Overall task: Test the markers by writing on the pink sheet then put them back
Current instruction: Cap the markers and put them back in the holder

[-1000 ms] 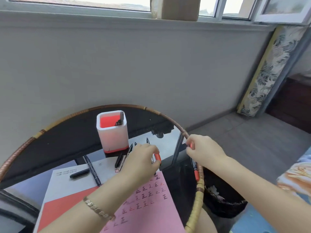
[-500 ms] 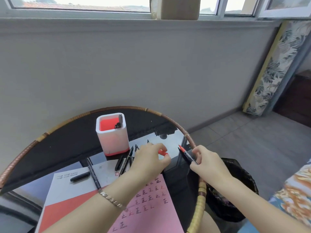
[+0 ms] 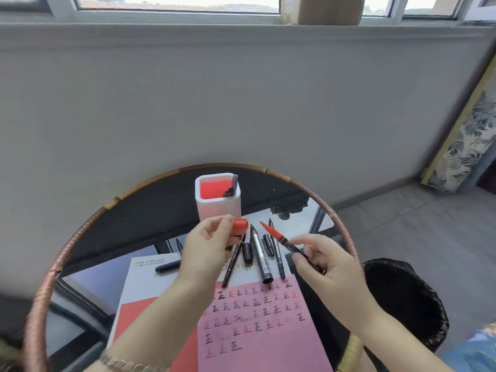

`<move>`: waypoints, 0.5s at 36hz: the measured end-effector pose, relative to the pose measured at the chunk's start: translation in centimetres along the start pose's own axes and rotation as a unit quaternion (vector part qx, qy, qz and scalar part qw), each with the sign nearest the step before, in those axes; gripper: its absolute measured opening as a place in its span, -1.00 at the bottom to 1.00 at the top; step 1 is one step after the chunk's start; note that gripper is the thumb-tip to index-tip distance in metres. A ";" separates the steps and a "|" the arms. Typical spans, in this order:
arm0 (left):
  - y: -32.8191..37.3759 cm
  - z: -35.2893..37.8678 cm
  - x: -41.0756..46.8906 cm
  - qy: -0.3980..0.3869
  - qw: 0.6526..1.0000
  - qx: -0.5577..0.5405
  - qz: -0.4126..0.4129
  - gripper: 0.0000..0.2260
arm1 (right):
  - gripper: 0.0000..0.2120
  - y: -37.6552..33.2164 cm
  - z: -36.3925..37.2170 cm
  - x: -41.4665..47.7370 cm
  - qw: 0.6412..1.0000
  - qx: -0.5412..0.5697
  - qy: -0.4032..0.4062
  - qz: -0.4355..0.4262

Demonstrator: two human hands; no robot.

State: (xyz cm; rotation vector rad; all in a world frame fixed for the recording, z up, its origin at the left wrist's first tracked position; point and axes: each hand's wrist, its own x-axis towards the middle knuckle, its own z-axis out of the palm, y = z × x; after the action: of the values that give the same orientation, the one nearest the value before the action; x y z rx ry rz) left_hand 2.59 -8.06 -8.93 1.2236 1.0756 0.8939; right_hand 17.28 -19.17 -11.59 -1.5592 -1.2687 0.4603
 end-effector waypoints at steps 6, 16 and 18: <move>0.1 -1.4 -0.9 0.021 0.999 -0.030 0.016 -0.84 | -0.80 -1.3 1.7 0.0 1.000 0.011 -0.007 -0.027; -0.1 -2.3 -1.1 0.012 0.999 -0.009 0.045 -0.82 | -0.75 -1.8 2.0 0.1 0.999 -0.013 0.007 -0.037; -0.1 -2.3 -1.2 0.007 0.999 -0.003 0.053 -0.82 | -0.83 -1.8 2.0 0.1 0.999 -0.019 0.004 -0.037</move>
State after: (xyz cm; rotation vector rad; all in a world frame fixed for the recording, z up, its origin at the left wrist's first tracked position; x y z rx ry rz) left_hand 0.03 -8.56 -8.93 1.2810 1.0260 0.9863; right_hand 14.90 -18.32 -10.81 -1.5379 -1.3316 0.3842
